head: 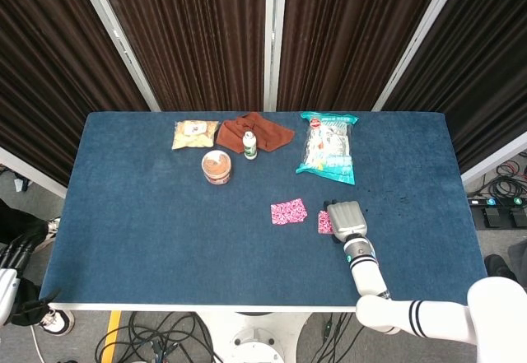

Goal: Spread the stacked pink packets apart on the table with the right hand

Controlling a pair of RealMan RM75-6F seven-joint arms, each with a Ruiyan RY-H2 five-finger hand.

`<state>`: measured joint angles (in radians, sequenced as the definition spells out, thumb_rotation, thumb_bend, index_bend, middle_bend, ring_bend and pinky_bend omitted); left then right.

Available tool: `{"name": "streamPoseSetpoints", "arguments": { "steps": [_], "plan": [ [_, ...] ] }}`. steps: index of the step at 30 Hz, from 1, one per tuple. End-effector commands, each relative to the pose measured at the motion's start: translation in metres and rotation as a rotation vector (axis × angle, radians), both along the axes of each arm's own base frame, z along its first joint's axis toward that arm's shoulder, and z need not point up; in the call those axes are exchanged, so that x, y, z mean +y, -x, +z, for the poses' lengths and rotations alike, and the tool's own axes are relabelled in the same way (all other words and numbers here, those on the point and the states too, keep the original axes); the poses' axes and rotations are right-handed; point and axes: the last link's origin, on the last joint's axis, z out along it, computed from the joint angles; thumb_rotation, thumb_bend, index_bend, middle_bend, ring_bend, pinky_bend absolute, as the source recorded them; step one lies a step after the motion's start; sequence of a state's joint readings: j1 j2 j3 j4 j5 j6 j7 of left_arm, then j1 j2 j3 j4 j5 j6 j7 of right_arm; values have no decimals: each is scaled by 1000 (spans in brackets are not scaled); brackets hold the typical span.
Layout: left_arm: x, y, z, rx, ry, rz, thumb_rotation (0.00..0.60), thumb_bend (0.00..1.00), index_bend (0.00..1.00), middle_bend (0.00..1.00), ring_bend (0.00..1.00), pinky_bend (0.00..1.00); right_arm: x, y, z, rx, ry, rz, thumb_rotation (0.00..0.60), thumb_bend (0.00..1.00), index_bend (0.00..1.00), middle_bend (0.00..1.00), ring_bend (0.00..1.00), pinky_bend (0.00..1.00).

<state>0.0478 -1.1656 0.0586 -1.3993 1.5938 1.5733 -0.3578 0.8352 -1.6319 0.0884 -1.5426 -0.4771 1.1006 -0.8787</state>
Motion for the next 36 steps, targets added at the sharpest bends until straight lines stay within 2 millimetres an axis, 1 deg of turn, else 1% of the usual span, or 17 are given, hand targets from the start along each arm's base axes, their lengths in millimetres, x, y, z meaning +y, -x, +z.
{"name": "streamPoseSetpoints", "arguments": {
  "steps": [1,11,23,36],
  "plan": [
    [0,0,0,-3,0,2,600,133,111,77,0,108,0,0,0,0,1,0,600,140,265,285,767,827],
    [0,2,0,-4,-1,5,600,133,111,77,0,107,-1,-1,-2,4,2,-1,600,153,293,308,767,827],
    [0,3,1,-5,-6,6,600,132,111,77,0,107,-1,-1,-5,9,1,-4,600,182,374,375,767,827],
    [-1,4,1,-7,-6,8,600,133,111,77,0,107,0,-1,-6,10,2,-1,600,217,400,422,767,827]
  ]
}}
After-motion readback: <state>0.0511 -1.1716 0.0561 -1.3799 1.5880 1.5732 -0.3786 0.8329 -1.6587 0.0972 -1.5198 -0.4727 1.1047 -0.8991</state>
